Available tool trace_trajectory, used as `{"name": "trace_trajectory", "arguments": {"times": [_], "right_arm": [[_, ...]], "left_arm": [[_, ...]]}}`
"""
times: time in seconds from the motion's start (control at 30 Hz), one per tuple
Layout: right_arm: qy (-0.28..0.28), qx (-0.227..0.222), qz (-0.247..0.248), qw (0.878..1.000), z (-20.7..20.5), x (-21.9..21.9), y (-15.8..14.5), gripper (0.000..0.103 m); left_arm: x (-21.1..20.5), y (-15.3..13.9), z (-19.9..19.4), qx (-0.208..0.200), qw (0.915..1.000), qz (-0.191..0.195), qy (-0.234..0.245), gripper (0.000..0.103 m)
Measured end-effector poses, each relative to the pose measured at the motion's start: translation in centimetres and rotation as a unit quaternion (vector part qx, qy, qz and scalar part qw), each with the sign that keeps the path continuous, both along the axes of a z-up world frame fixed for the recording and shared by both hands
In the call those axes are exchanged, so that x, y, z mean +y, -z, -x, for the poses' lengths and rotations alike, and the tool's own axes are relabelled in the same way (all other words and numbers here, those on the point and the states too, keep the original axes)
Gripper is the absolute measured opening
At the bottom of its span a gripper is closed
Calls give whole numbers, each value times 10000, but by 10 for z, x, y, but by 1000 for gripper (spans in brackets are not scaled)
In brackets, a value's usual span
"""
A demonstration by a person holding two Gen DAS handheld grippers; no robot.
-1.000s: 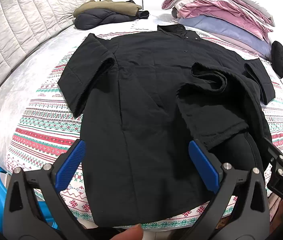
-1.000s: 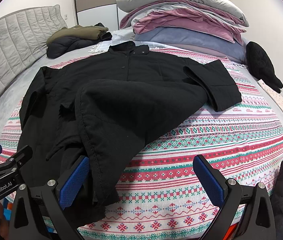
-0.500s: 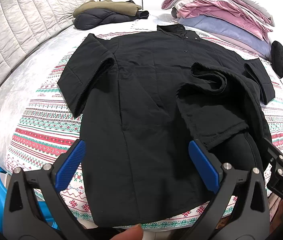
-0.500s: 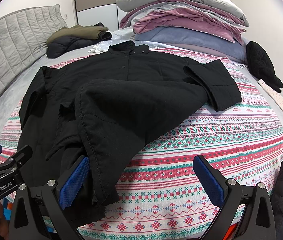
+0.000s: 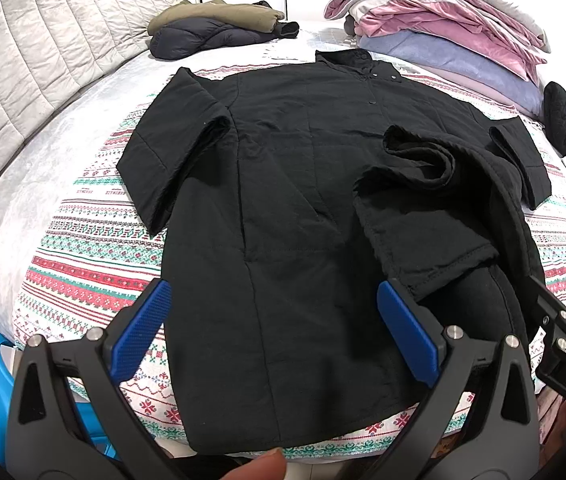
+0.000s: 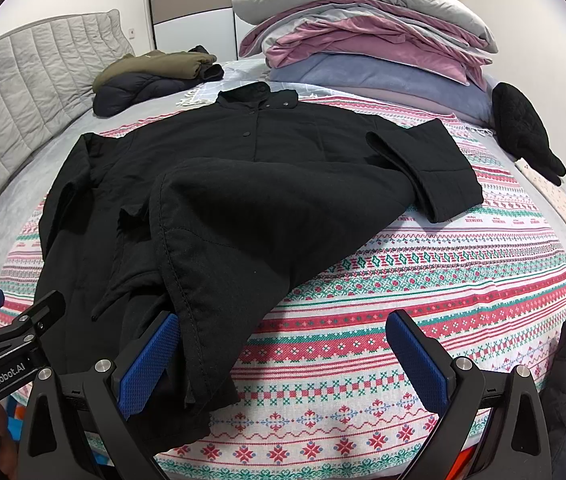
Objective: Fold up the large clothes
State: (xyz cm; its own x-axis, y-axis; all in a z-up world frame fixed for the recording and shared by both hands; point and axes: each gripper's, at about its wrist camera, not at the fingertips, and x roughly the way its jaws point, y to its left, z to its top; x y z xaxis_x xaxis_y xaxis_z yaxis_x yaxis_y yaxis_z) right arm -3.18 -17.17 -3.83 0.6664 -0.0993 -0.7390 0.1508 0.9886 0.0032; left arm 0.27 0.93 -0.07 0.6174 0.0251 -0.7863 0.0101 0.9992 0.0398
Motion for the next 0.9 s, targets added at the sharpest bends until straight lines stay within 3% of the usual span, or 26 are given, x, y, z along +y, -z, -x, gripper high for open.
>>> {"name": "trace_trajectory", "arguments": {"times": [0.37,0.47,0.6,0.73,0.9], "right_arm": [[-12,-66,-79,9999,1,-1,-1,103],[-93,-346,-18,9994,7,-2,-7,103],[-210,-638,308,9973,9,0,-21,103],[-443,-505,-141,9976,-9,-6,-38,103],[-910,-194,-865,9919,-56,8,-46,103]], "left_arm": [[6,2,-1,-112,9998,150,-52,102],[13,3,-3,-236,9990,371,2,102],[32,9,-16,42,9979,644,45,102],[66,19,-30,384,9944,951,-257,102],[94,29,-36,516,9879,1412,-382,102]]}}
